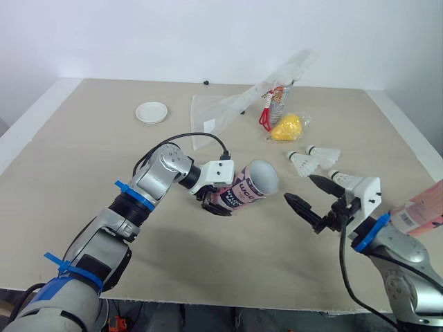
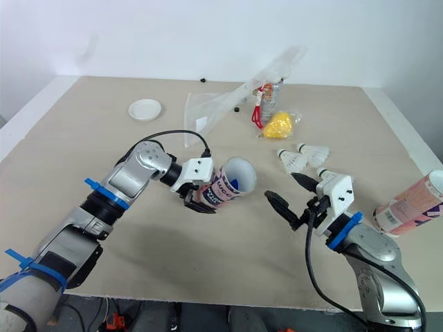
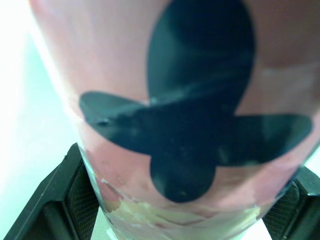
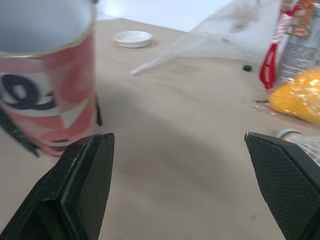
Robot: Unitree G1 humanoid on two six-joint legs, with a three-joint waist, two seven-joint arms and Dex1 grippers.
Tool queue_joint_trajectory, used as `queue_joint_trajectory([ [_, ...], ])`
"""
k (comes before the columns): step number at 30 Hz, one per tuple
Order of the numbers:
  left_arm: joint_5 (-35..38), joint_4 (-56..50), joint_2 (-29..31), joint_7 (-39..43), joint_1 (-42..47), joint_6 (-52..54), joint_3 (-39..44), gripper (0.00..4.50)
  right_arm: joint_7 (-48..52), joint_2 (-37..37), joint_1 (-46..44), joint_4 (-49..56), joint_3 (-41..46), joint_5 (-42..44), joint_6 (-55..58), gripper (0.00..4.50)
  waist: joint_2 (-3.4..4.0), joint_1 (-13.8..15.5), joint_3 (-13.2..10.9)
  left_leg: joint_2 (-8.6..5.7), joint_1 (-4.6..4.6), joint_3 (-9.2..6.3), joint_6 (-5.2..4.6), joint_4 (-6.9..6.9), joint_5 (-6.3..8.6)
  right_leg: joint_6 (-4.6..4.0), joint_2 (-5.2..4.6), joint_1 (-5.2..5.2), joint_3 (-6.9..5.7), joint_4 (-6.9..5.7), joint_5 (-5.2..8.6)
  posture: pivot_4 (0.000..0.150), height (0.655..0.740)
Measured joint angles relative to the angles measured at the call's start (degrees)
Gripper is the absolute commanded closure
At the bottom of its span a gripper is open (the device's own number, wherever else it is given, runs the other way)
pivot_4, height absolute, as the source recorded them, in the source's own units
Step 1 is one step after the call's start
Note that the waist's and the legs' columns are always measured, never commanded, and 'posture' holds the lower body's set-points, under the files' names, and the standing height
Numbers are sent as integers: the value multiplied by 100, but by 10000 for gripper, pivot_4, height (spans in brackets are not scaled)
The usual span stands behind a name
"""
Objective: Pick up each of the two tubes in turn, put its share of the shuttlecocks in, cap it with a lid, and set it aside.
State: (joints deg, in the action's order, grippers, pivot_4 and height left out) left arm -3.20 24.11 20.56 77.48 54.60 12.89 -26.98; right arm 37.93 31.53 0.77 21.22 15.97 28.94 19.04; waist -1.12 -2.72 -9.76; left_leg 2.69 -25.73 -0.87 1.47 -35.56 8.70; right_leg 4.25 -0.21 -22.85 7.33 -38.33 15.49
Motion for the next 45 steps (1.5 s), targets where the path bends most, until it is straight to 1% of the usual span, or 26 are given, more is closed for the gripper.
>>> queue_joint_trajectory([
  [7, -38, -230, 68, -54, -65, 146, -12, 5862, -619, -205, -745, -728, -108, -199, 318, 0, 3, -4, 1, 1, 0, 5, -10, -4, -7, -4, 0, -3, 3, -1, -12, 1500, 7400],
  [12, -44, -512, 160, 12, -127, 448, -34, 5862, -931, -300, -1305, -1391, -308, -444, 476, 0, 5, -3, 2, 2, 0, 4, -10, 3, -7, -4, 2, -6, 2, -6, -5, 1500, 7400],
  [20, -31, -740, 244, -7, -198, 698, -37, 5862, -1068, -357, -1769, -2186, -487, -731, 524, 0, 6, -5, 2, 1, 0, 3, -10, 10, -7, -8, 3, -8, 1, -8, 0, 1500, 7400],
  [32, -11, -810, 270, -121, -272, 753, -17, 5862, -1229, -571, -2661, -3295, -710, -1173, 427, 0, 7, -13, 3, -1, 13, 4, -11, 0, -8, -9, 4, -8, 5, -45, 4, 1500, 7400],
  [45, 47, -916, 289, -221, -344, 857, -3, 5862, -1556, -854, -3439, -4341, -955, -1760, 192, 0, 8, -16, 3, -2, 15, 4, -11, -1, -8, -13, 3, -9, 5, -53, 7, 1500, 7400],
])
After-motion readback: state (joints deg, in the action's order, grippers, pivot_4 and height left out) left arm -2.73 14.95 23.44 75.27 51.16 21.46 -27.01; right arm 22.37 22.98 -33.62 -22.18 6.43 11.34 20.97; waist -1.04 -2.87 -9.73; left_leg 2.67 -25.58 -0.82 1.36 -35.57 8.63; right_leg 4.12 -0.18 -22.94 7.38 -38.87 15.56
